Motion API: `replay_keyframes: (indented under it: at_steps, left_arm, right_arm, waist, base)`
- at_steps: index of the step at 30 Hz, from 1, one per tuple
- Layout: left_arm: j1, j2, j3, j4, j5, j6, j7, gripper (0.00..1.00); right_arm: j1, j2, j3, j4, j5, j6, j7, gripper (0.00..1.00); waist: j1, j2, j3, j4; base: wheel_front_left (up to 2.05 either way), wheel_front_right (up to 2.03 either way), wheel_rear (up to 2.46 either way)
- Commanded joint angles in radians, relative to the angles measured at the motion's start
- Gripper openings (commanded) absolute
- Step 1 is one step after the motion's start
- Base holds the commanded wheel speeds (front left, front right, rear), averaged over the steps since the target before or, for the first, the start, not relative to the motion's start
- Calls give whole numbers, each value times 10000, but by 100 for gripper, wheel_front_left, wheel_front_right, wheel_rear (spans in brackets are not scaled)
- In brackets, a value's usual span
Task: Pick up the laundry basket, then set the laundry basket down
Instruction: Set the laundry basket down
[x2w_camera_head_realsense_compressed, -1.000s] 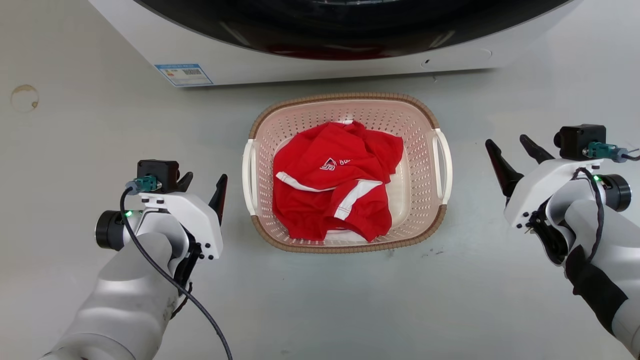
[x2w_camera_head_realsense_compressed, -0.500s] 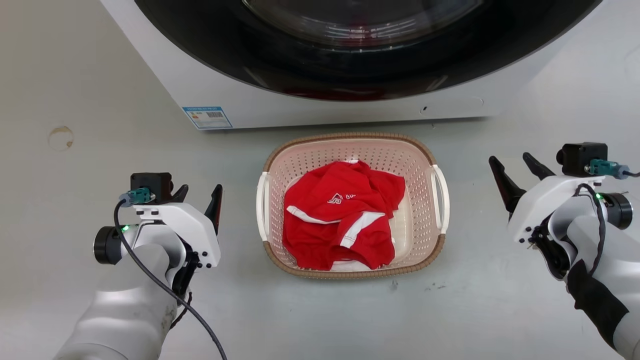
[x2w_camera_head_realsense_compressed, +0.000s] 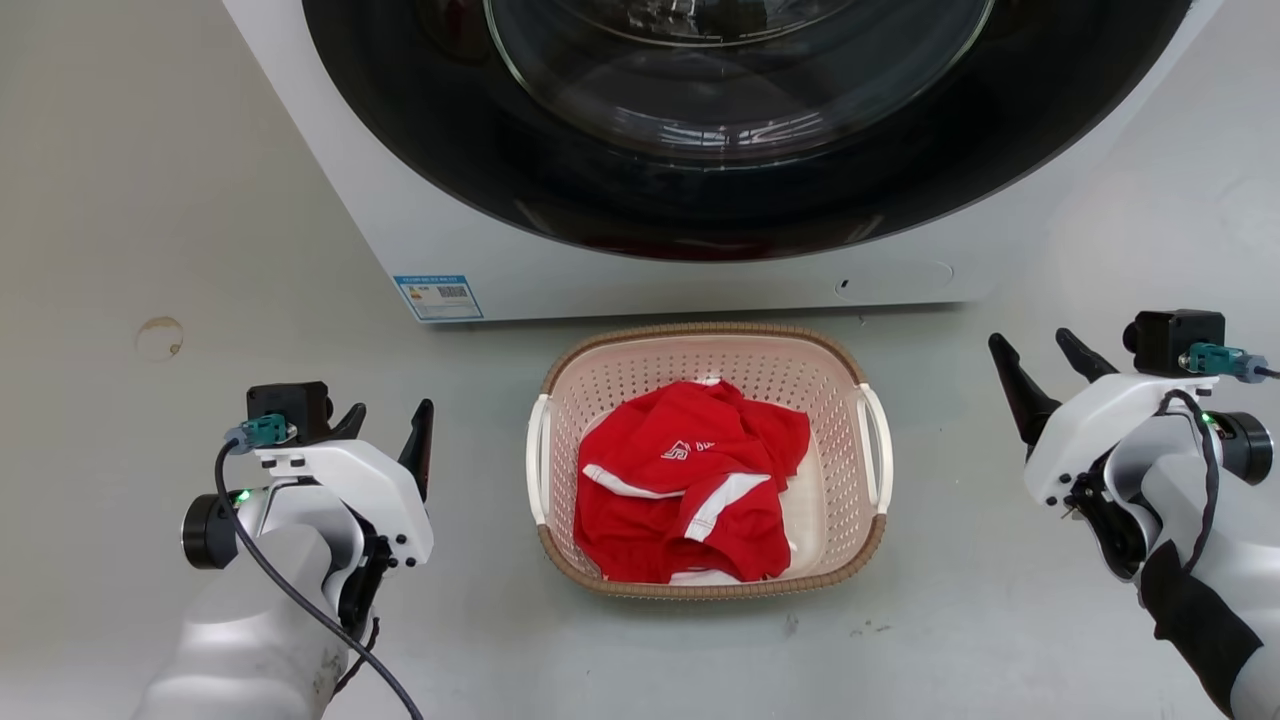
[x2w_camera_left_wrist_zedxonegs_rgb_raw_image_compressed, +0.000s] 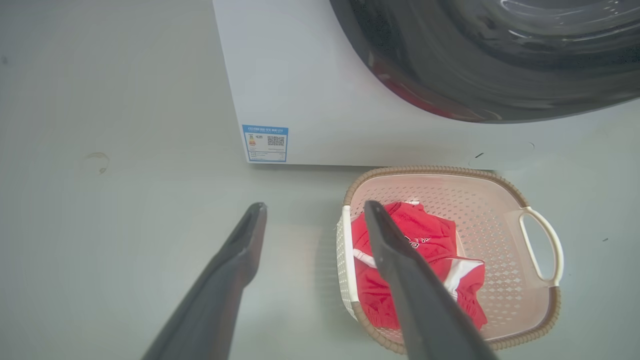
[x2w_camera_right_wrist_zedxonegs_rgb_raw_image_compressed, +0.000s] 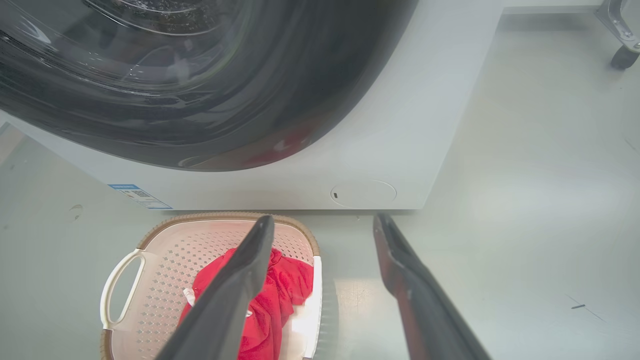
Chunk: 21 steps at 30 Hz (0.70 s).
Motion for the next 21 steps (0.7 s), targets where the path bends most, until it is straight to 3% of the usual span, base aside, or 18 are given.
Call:
replay_keyframes:
  at_steps: [1, 21]
  left_arm:
    - [19, 382, 320, -187, 207, 128, -106, 100]
    - [1686, 974, 2755, -2637, 2453, 1026, -106, 100]
  right_arm:
    - [370, -135, -65, -94, -103, -36, -63, 100]
    - [1094, -187, -2335, -1561, -2056, -36, -63, 100]
  waist:
    - [0, -1, -168, -10]
    - [0, -1, -1293, -77]
  base:
    - [0, 0, 0]
    - [0, 0, 0]
